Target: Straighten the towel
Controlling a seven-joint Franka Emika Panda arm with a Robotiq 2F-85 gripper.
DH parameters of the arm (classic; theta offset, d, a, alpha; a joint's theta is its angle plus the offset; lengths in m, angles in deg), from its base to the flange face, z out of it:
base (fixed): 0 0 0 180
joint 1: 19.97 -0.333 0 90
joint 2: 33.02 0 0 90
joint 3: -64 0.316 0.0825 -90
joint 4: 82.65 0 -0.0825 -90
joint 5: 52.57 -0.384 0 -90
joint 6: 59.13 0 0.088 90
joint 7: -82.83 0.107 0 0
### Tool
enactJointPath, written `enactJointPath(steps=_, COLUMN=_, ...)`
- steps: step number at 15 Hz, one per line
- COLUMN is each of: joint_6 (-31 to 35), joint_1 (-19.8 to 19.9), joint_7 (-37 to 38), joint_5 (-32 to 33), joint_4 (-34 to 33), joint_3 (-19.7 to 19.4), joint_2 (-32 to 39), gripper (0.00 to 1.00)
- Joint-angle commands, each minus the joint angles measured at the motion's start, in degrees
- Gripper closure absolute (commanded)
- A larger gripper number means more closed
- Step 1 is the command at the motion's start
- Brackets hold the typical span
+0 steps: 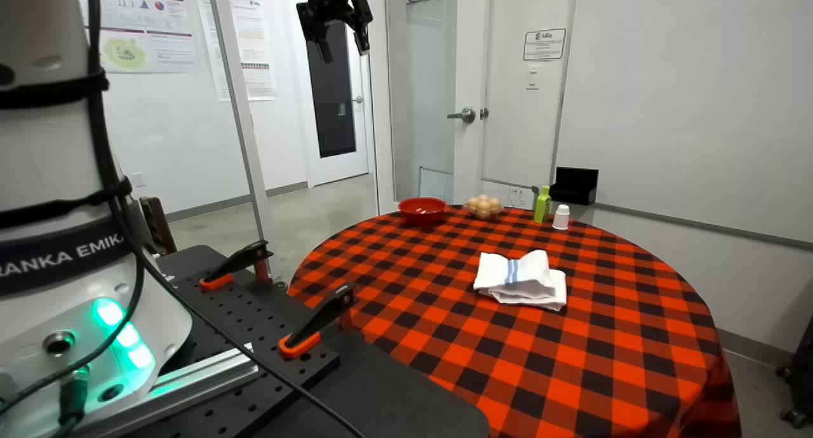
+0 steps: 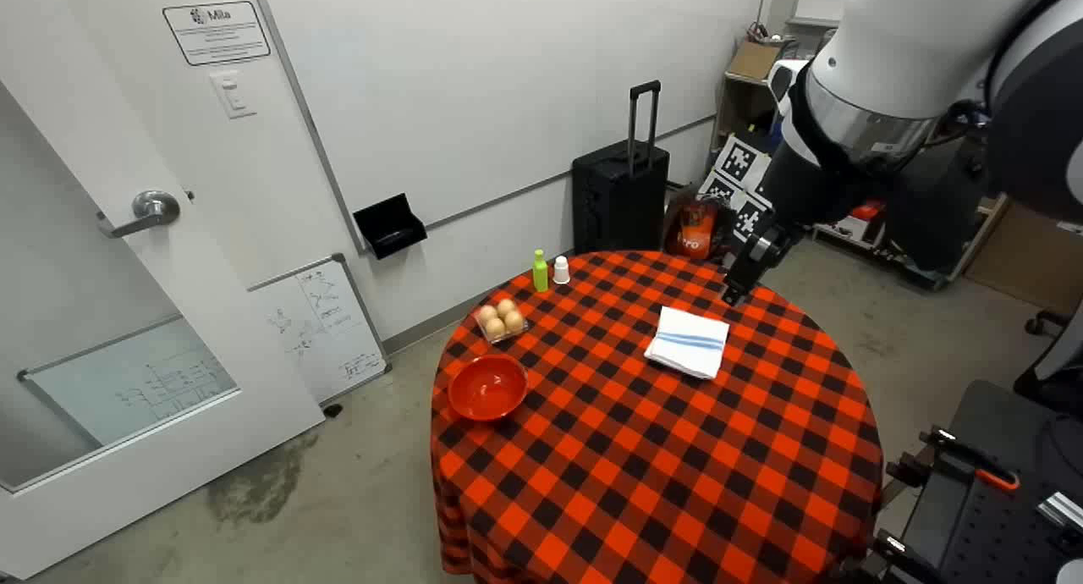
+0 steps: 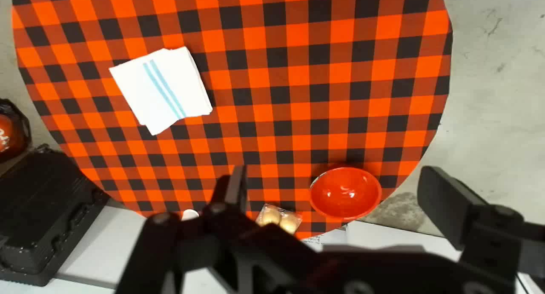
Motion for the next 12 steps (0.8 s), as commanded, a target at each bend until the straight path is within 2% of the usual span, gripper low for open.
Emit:
enactJointPath(steps=1, joint_6=-0.2, joint_1=-1.1, joint_7=0.5, joint_5=0.7, joint_4=-0.1, joint_3=-1.1, joint_2=0.1, gripper=0.0)
enactJointPath(steps=9, joint_6=0.2, joint_1=0.6, joint_7=-0.3, joint_5=2.6, joint_4=0.8, joint_3=-3.6, joint_2=3.4, gripper=0.0)
enactJointPath(steps=12, joint_6=-0.8, joint_1=3.1, joint_7=1.5, joint_5=8.2, joint_4=-0.2, joint_3=-3.1, joint_2=5.7, gripper=0.0)
